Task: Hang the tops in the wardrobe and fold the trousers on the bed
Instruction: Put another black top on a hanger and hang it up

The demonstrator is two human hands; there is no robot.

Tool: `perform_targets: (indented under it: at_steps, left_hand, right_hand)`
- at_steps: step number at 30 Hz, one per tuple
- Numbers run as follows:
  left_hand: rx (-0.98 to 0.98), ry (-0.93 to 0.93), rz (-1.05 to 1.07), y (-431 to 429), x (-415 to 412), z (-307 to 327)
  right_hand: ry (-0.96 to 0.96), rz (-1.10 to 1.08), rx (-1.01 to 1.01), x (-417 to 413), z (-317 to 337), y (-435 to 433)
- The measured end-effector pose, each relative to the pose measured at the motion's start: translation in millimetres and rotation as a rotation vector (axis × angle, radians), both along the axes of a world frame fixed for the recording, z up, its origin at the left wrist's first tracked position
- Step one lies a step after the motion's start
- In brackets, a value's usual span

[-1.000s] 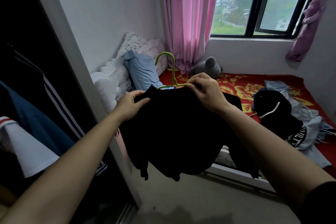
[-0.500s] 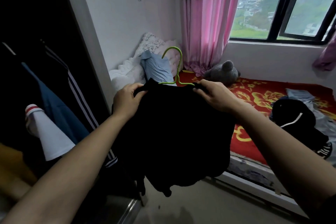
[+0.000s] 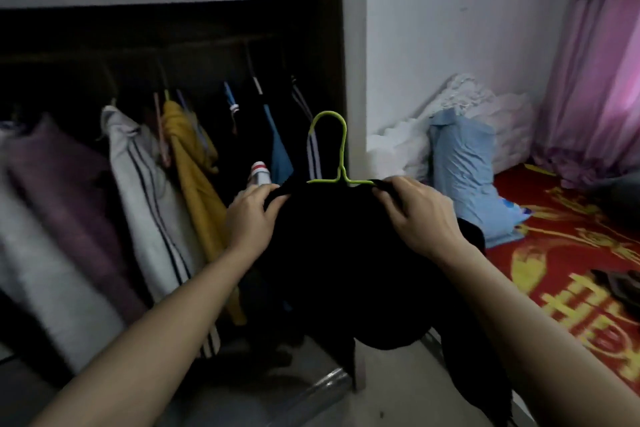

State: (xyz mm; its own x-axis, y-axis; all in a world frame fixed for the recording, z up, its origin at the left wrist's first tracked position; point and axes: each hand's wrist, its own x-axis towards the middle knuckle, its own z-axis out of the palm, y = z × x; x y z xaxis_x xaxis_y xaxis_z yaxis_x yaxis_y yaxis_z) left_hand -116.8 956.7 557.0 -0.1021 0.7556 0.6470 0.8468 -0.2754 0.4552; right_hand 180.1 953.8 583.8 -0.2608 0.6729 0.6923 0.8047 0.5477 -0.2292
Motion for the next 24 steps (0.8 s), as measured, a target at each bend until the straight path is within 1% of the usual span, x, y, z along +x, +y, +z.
perform_targets:
  at_steps: [3, 5, 7, 9, 12, 15, 18, 20, 21, 23, 24]
  left_hand:
    - [-0.014, 0.003, 0.132, -27.3, -40.4, 2.0]
    - [0.031, 0.037, 0.241, -41.4, -61.2, 4.3]
    - [0.050, 0.040, 0.268, -48.4, -79.8, 6.8]
    - [0.051, 0.031, 0.237, -44.4, -98.4, 8.6]
    - [0.052, -0.046, 0.148, -22.8, -110.7, 12.8]
    - [0.030, -0.112, 0.013, 10.9, -115.4, 13.4]
    - [-0.017, -0.058, -0.106, 46.1, -126.7, 14.5]
    - [-0.042, 0.058, -0.181, 67.4, -144.6, 22.2]
    - [-0.029, 0.191, -0.166, 78.1, -156.1, 27.6]
    - [-0.002, 0.577, -0.004, 96.1, -177.2, 41.9]
    - [-0.043, 0.749, 0.091, 103.3, -187.5, 50.5]
  right_hand:
    - [0.039, 0.107, 0.022, -45.1, 0.5, -0.9]
    - [0.060, 0.192, -0.057, -69.1, 4.7, 0.0]
    - [0.023, 0.308, -0.177, -88.5, 12.2, 2.6]
    - [-0.005, 0.421, -0.277, -103.9, 22.7, 3.4]
    - [0.041, 0.513, -0.387, -111.1, 40.0, 3.7]
    - [0.096, 0.498, -0.481, -116.2, 56.5, 5.9]
    - [0.090, 0.410, -0.523, -122.3, 70.5, 11.1]
    - [0.091, 0.346, -0.514, -131.0, 76.2, 17.3]
    - [0.095, 0.319, -0.510, -136.5, 77.2, 20.6]
    - [0.090, 0.269, -0.492, -151.6, 76.0, 26.6]
    - [0.085, 0.247, -0.488, -160.8, 73.9, 29.4]
